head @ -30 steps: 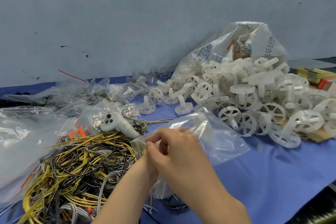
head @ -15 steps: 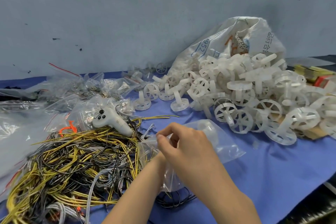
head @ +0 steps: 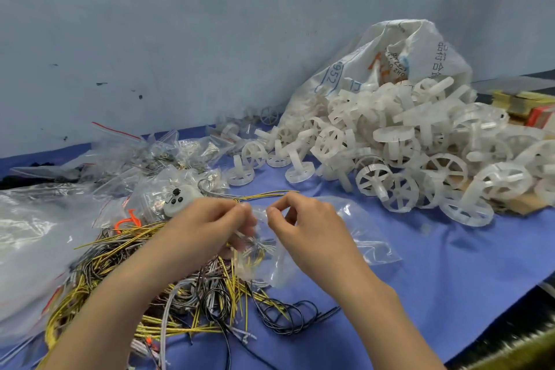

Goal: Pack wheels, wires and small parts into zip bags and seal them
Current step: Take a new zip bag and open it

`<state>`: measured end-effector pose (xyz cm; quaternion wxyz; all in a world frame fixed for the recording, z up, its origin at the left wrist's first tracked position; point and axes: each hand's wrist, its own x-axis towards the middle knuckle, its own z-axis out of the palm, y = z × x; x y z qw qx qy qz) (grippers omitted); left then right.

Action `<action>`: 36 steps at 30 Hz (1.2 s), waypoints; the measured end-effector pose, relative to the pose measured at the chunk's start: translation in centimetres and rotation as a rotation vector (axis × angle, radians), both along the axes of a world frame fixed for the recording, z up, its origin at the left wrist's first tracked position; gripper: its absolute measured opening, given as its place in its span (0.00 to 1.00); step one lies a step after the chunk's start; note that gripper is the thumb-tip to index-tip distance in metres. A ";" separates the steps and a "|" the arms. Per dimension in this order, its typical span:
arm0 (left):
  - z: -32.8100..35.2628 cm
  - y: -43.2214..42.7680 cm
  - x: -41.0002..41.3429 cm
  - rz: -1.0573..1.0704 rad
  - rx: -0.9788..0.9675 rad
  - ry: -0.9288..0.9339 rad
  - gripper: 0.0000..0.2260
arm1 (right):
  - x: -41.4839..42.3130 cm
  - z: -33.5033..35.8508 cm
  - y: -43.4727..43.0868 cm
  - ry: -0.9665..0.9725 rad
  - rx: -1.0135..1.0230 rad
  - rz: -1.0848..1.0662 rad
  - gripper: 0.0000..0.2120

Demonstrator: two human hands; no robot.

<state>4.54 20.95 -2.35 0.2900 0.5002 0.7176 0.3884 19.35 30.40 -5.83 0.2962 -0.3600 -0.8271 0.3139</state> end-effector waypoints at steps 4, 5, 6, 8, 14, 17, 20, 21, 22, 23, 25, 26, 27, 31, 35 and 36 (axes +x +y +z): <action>2.5 2.1 -0.9 0.123 0.245 -0.009 0.10 | -0.3 0.2 0.9 -0.021 -0.101 0.152 0.09; 2.7 3.8 -0.7 0.125 0.252 -0.004 0.09 | -0.3 0.2 1.2 -0.038 -0.136 0.186 0.09; 2.5 5.9 -0.6 0.124 0.240 0.035 0.08 | -0.4 0.1 1.4 -0.052 -0.164 0.207 0.09; 1.9 10.3 -0.5 0.105 0.165 0.136 0.08 | -0.5 -0.3 1.6 -0.069 -0.208 0.226 0.08; -1.9 20.5 -2.2 0.020 -0.065 0.604 0.21 | -0.6 -1.1 2.1 -0.086 -0.212 0.299 0.09; -2.8 23.2 -2.8 0.030 -0.107 0.665 0.23 | -0.7 -1.2 2.3 -0.074 -0.208 0.297 0.09; -3.5 24.8 -3.1 -0.005 -0.149 0.730 0.22 | -0.9 -1.2 2.2 -0.059 -0.192 0.295 0.11; -3.8 25.2 -3.1 -0.013 -0.152 0.749 0.22 | -0.9 -1.3 2.2 -0.062 -0.189 0.301 0.12; -4.0 25.4 -3.1 -0.019 -0.157 0.765 0.21 | -0.9 -1.3 2.2 -0.063 -0.193 0.308 0.12; -4.2 25.6 -3.1 -0.022 -0.163 0.788 0.20 | -1.0 -1.3 2.3 -0.062 -0.201 0.313 0.12; -4.4 25.7 -2.9 -0.019 -0.177 0.839 0.17 | -1.1 -1.3 2.4 -0.068 -0.199 0.314 0.10; -4.4 25.5 -2.8 -0.016 -0.183 0.861 0.15 | -1.2 -1.3 2.4 -0.069 -0.191 0.310 0.09; -4.2 25.2 -2.6 -0.017 -0.186 0.885 0.14 | -1.3 -1.3 2.4 -0.068 -0.184 0.304 0.09; -1.9 22.2 -2.0 0.040 -0.062 0.866 0.07 | -1.5 -1.1 1.9 -0.062 -0.172 0.271 0.10; 0.6 13.9 -2.2 0.240 0.445 0.326 0.06 | -1.4 -0.8 1.6 -0.053 -0.134 0.208 0.10; 0.7 11.1 -2.1 0.267 0.550 0.163 0.06 | -1.4 -0.7 1.4 -0.056 -0.113 0.182 0.10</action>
